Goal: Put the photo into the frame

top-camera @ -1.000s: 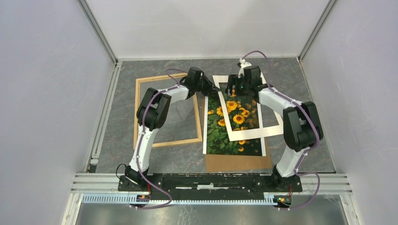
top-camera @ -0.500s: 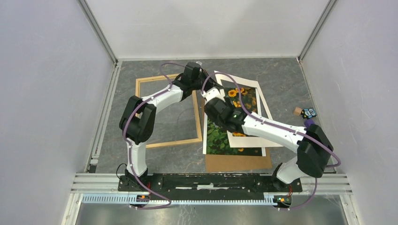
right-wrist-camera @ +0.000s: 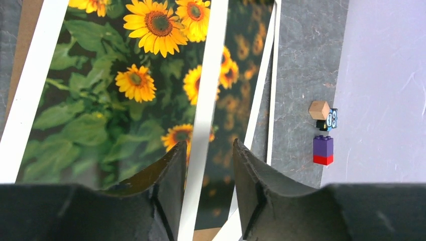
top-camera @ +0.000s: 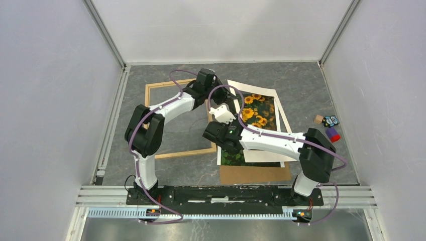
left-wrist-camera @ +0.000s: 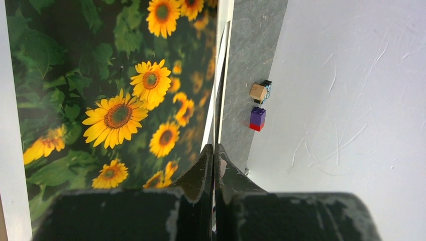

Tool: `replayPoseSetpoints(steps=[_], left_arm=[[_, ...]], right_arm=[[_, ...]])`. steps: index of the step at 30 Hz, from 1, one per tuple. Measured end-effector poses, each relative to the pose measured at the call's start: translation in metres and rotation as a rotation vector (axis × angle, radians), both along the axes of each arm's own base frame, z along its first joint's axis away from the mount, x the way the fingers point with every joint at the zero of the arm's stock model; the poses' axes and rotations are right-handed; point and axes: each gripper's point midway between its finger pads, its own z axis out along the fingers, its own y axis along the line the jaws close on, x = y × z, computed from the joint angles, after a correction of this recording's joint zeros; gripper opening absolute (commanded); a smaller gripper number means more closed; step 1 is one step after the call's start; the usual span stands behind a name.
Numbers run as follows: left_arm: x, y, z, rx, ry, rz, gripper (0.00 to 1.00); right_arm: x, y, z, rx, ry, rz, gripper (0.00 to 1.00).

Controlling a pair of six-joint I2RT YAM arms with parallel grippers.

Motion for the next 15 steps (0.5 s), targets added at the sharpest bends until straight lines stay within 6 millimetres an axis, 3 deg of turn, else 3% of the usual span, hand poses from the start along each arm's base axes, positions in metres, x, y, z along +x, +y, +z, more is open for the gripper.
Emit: replayPoseSetpoints(steps=[3, 9, 11, 15], left_arm=[[0.000, 0.001, 0.002, 0.002, -0.002, 0.004, 0.04], [-0.004, 0.005, 0.011, 0.008, -0.004, 0.010, 0.16], [-0.006, 0.007, 0.014, 0.016, -0.008, 0.007, 0.25], [-0.011, 0.011, 0.027, 0.036, -0.041, -0.011, 0.57]], right_arm=[[0.000, 0.002, 0.006, 0.004, -0.021, -0.022, 0.35], [0.000, -0.004, 0.012, -0.001, -0.041, -0.054, 0.03], [-0.001, -0.007, 0.014, -0.009, -0.048, -0.063, 0.00], [-0.001, -0.014, 0.018, -0.025, -0.074, -0.086, 0.00]])
